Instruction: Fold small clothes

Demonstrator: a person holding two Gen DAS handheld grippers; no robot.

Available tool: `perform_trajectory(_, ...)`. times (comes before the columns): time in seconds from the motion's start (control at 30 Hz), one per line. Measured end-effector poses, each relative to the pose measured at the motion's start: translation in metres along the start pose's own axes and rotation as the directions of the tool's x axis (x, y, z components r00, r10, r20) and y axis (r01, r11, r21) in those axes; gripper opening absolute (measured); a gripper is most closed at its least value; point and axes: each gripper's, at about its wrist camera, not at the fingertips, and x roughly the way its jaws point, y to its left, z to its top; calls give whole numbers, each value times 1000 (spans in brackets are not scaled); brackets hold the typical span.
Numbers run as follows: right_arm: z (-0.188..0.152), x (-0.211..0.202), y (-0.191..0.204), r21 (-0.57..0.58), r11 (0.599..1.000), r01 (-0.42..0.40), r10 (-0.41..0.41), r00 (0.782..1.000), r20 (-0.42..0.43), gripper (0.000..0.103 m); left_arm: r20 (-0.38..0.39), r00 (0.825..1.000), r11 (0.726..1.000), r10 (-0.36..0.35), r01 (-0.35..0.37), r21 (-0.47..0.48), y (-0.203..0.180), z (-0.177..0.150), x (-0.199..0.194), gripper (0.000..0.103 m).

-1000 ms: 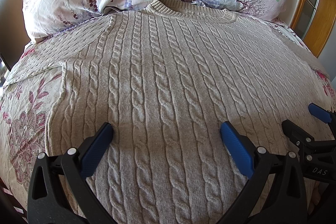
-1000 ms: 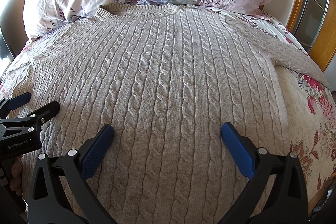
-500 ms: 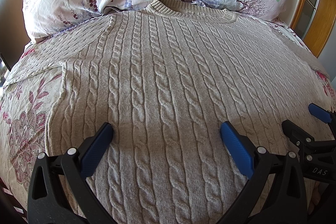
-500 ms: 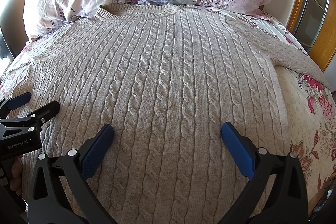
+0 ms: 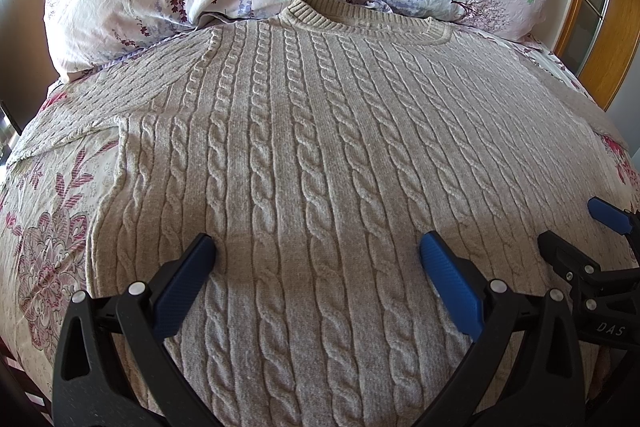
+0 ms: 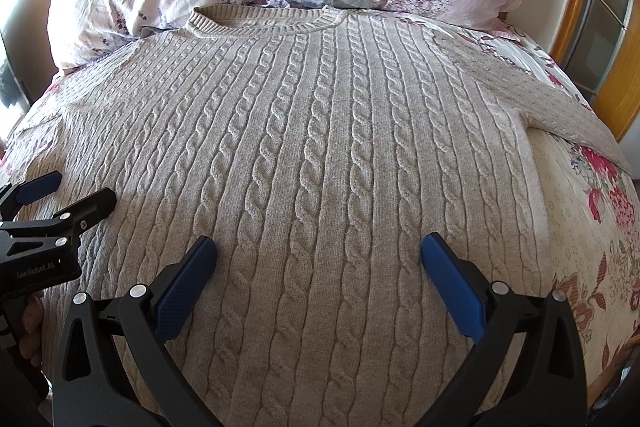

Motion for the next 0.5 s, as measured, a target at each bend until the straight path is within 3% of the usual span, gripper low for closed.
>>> perform_trajectory(0.13, 8, -5, -17, -18, 996, -82, 82, 996, -26, 102, -3, 1000, 1000, -1, 1, -2, 0, 1, 1, 101)
perform_trajectory(0.23, 26, -24, -89, 196, 981, -11, -4, 997, 76, 102, -4, 1000, 1000, -5, 5, 3, 0, 1, 2, 101)
perform_trajectory(0.3, 38, -30, -162, 378, 925, 31, -72, 993, 94, 94, -7, 1000, 1000, -7, 7, 5, 0, 2, 2, 101)
perform_trajectory(0.33, 41, -31, -197, 459, 887, 54, -104, 991, 86, 86, -9, 1000, 1000, -6, 6, 6, -1, 2, 3, 101)
perform_trajectory(0.4, 40, -31, -278, 639, 765, 75, -153, 986, 67, 76, -14, 1000, 1000, -5, 5, 9, 0, 3, 2, 101)
perform_trajectory(0.43, 35, -30, -312, 711, 699, 81, -167, 985, 51, 71, -17, 1000, 1000, -5, 5, 11, 0, 3, 2, 101)
perform_trajectory(0.5, 20, -24, -379, 847, 527, 65, -165, 986, 27, 63, -15, 1000, 1000, -9, 9, 6, 2, 5, 0, 101)
